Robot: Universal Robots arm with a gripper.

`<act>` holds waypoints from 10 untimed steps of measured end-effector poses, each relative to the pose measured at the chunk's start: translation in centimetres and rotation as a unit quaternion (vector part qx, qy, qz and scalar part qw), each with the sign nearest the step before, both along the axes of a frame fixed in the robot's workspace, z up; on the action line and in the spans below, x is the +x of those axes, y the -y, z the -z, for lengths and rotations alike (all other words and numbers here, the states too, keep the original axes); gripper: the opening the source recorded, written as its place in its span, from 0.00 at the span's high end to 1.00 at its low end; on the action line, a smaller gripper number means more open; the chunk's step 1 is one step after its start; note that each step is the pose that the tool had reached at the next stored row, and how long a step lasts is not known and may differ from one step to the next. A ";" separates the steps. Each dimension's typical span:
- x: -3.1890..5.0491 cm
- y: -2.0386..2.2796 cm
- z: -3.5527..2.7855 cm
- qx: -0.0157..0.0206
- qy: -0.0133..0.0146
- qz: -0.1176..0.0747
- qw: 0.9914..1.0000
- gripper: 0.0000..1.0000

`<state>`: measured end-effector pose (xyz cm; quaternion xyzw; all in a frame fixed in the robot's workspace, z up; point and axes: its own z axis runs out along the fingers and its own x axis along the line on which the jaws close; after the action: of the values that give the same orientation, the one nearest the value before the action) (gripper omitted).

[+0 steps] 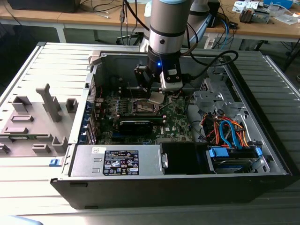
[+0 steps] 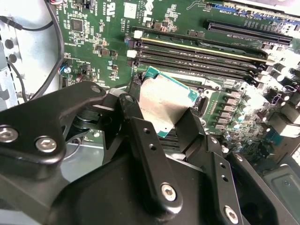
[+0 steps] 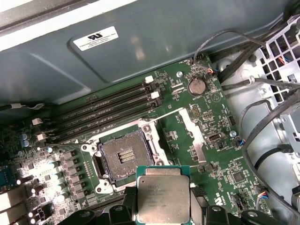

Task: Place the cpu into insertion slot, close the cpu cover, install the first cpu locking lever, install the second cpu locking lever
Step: 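Place the cpu into insertion slot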

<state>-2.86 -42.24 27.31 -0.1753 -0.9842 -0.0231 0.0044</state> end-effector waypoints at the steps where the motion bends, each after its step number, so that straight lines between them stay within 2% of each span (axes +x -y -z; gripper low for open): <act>1: 0.00 0.00 0.00 0.000 0.000 0.001 1.000 0.45; 10: 0.00 0.00 0.00 0.000 0.000 0.013 1.000 0.45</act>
<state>-2.86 -42.24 27.31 -0.1884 -0.9818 -0.0232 0.0041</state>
